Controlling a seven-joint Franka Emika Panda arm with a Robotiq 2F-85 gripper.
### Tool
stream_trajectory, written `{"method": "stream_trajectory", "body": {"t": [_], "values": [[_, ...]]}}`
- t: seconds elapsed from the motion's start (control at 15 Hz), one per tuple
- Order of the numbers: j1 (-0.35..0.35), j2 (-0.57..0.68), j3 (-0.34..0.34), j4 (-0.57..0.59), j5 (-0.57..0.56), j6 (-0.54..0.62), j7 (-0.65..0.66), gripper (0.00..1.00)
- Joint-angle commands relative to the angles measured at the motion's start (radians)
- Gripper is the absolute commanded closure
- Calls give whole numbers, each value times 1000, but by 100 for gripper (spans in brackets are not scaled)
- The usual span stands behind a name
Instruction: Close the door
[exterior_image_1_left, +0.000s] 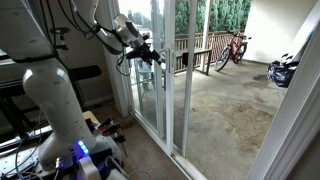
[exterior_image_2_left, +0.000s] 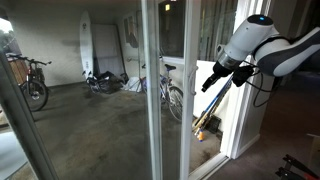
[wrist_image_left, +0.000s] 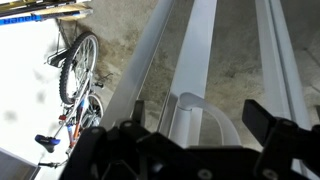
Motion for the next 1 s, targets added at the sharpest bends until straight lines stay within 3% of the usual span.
{"method": "stream_trajectory", "body": {"t": [0.0,0.4,0.93], "values": [[-54,40,52,48,-216,3,222,0],[-37,171,87,175,-463,-107,461,0],[8,302,108,254,-518,-136,476,0]]}}
